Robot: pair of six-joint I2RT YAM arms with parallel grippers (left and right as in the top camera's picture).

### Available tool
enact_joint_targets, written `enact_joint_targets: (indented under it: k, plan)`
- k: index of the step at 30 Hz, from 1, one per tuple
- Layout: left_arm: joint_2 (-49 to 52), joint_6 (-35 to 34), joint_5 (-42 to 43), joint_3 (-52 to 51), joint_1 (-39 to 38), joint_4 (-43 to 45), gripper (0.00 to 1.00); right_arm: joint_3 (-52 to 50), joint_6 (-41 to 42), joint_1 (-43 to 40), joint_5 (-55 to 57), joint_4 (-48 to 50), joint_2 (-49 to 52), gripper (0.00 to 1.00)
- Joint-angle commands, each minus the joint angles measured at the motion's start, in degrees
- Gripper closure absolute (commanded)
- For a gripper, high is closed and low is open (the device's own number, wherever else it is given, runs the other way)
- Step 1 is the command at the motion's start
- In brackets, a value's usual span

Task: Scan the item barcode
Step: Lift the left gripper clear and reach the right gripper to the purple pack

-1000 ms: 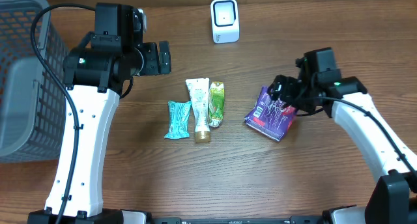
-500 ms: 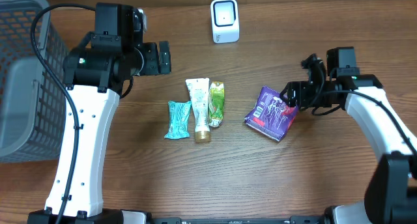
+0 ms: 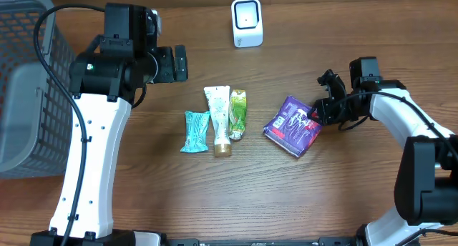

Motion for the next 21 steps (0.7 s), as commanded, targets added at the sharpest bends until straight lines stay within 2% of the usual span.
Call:
enact_joint_targets:
  k: [1, 6, 9, 12, 18, 19, 21]
  plan:
    - [0.09, 1.27, -0.57, -0.22, 0.17, 0.04, 0.00, 0.52, 4.02, -0.76, -0.85, -0.94, 0.07, 0.76]
    - [0.09, 1.27, -0.57, -0.22, 0.20, 0.04, 0.00, 0.52, 11.67, -0.76, -1.77, -2.49, 0.07, 0.96]
    - [0.09, 1.27, -0.57, -0.22, 0.20, 0.04, 0.00, 0.52, 22.99, -0.83, -0.46, -2.60, 0.07, 0.96]
    - [0.09, 1.27, -0.57, -0.22, 0.20, 0.04, 0.00, 0.52, 38.36, -0.94, 2.45, -3.50, 0.04, 0.96]
    - [0.09, 1.27, -0.57, -0.22, 0.20, 0.04, 0.00, 3.13, 40.85, -0.98, 2.29, -6.54, -2.05, 0.96]
    - [0.09, 1.27, -0.57, -0.22, 0.20, 0.04, 0.00, 4.31, 40.85, -1.09, 2.29, -7.76, -2.80, 0.94]
    - [0.09, 1.27, -0.57, -0.22, 0.20, 0.04, 0.00, 6.47, 40.79, -1.09, 2.32, -9.68, -4.33, 0.73]
